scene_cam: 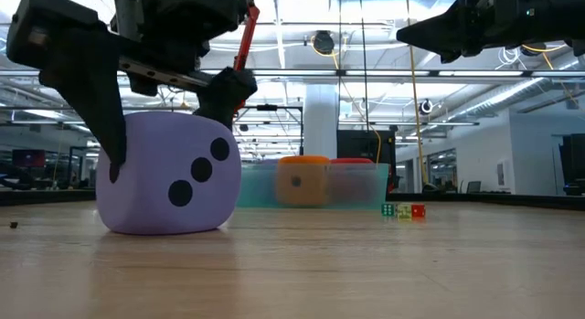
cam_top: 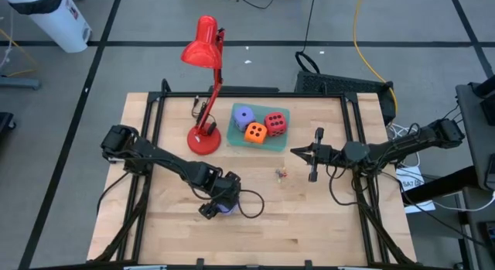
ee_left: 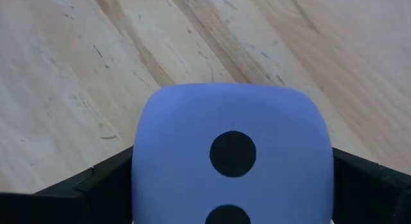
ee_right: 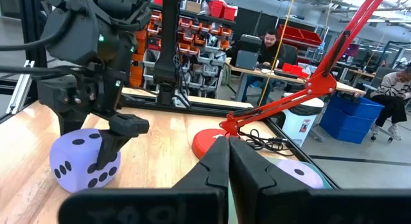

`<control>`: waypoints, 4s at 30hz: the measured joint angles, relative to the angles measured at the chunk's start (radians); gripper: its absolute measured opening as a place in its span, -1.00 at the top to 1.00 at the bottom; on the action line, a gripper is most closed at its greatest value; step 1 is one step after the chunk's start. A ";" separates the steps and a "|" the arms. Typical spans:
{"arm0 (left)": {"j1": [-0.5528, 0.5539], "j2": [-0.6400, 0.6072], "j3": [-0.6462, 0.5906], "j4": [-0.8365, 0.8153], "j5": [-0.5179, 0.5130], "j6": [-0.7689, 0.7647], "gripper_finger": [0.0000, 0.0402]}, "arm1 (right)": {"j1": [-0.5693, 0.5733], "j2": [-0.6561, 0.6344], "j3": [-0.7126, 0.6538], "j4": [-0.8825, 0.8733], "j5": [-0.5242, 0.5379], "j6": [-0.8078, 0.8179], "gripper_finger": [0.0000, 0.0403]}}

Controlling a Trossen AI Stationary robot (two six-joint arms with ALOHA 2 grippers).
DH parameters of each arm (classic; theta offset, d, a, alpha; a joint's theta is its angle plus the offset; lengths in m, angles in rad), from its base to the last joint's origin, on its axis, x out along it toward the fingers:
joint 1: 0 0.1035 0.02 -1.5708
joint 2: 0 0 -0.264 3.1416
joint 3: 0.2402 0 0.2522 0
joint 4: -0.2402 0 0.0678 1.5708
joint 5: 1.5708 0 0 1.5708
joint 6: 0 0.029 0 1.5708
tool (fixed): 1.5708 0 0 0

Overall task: Pick & Place Dice
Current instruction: Put the light purple die into the green bin

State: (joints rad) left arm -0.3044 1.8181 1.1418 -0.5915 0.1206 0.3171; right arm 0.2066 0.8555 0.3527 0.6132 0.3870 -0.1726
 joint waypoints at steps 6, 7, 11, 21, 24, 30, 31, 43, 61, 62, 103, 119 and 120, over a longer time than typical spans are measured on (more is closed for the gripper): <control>0.004 0.002 -0.021 0.050 0.003 -0.017 -0.99 | 0.000 0.000 0.000 0.002 0.000 0.001 0.99; 0.004 0.003 -0.021 0.051 0.002 -0.018 -0.99 | 0.000 0.000 0.000 0.002 0.000 0.003 0.99; 0.004 -0.002 -0.022 0.045 -0.013 -0.013 -0.99 | 0.000 0.000 0.000 0.000 0.000 0.004 0.99; 0.011 -0.114 -0.029 0.033 -0.112 -0.005 -0.99 | 0.000 0.001 0.000 -0.005 0.000 0.003 0.99; 0.007 -0.159 -0.026 0.020 -0.149 0.006 -0.99 | 0.000 0.001 0.000 -0.005 0.000 0.003 0.99; 0.031 -0.247 -0.026 0.039 -0.301 0.067 -0.99 | 0.000 0.001 0.000 -0.005 0.000 0.003 0.99; 0.046 -0.261 -0.025 0.045 -0.325 0.077 -0.99 | 0.000 0.001 0.000 -0.005 0.000 0.003 0.99; 0.393 -0.337 -0.024 0.225 -0.362 0.183 -0.99 | 0.000 0.001 0.000 -0.005 0.000 0.003 0.99; 0.559 -0.127 -0.018 0.254 -0.268 0.187 -0.99 | -0.002 0.006 0.000 -0.004 0.000 0.003 0.99; 0.558 -0.117 -0.018 0.253 -0.274 0.185 -0.99 | -0.002 0.006 0.000 -0.006 0.000 0.003 0.99; 0.578 -0.083 0.114 -0.151 -0.233 0.078 -0.99 | -0.005 0.029 0.000 0.004 0.000 0.000 0.99; 0.533 -0.109 0.109 -0.002 -0.270 0.142 -0.99 | -0.230 0.397 0.153 0.110 -0.236 -0.020 0.99; 0.532 -0.109 0.109 0.005 -0.266 0.142 -0.99 | -0.249 0.442 0.173 0.130 -0.270 -0.034 0.99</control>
State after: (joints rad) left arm 0.2274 1.7088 1.2507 -0.5863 -0.1455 0.4594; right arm -0.0420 1.2975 0.5253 0.7436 0.1168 -0.2064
